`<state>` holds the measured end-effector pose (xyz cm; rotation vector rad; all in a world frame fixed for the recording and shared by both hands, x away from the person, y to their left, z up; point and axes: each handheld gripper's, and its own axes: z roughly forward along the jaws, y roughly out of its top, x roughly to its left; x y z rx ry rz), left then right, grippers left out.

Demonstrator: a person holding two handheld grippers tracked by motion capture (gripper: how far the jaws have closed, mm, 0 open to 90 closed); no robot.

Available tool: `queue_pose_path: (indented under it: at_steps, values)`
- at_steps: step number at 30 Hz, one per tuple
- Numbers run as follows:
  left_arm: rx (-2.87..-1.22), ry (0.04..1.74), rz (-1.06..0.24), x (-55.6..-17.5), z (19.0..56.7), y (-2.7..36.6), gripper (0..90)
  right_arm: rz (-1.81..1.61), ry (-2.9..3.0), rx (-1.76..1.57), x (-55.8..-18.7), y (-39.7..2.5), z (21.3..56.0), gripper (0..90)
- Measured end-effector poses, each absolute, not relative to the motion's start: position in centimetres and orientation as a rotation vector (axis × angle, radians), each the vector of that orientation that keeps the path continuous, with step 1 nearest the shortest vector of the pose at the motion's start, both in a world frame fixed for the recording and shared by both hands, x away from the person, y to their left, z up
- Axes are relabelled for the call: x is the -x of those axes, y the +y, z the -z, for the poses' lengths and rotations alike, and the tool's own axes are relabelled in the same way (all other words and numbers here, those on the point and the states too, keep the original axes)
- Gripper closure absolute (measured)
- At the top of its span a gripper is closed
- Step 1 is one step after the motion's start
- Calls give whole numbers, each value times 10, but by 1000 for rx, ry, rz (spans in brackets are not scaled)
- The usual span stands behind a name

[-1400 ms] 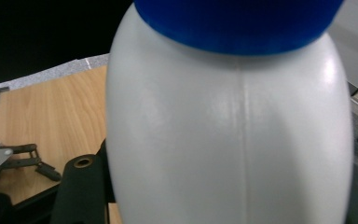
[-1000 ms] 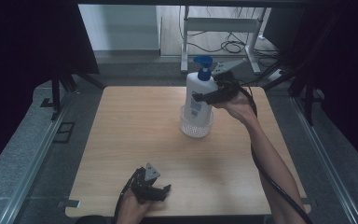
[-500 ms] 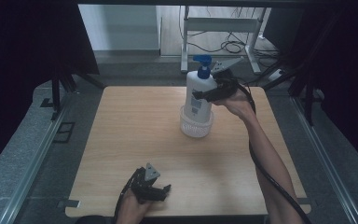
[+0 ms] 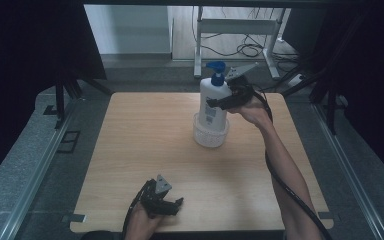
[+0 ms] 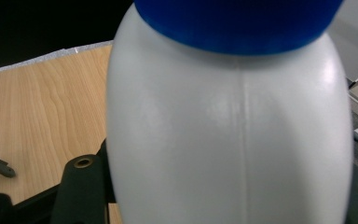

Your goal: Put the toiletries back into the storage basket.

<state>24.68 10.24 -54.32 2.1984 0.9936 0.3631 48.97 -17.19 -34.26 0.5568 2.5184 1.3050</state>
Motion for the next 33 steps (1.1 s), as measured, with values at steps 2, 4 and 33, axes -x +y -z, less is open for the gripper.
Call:
queue_pose_path:
  at_steps: [2,4,33]
  values:
    - [-2199,993,-363,-247,543,102,122,-1300,2526,-554,-491,-170,347,379]
    - [-2198,994,-363,-247,543,102,122,-1297,2527,-551,-491,-170,348,380]
    - [-2199,993,-360,-247,543,102,122,-1246,2587,-551,-501,-164,394,379]
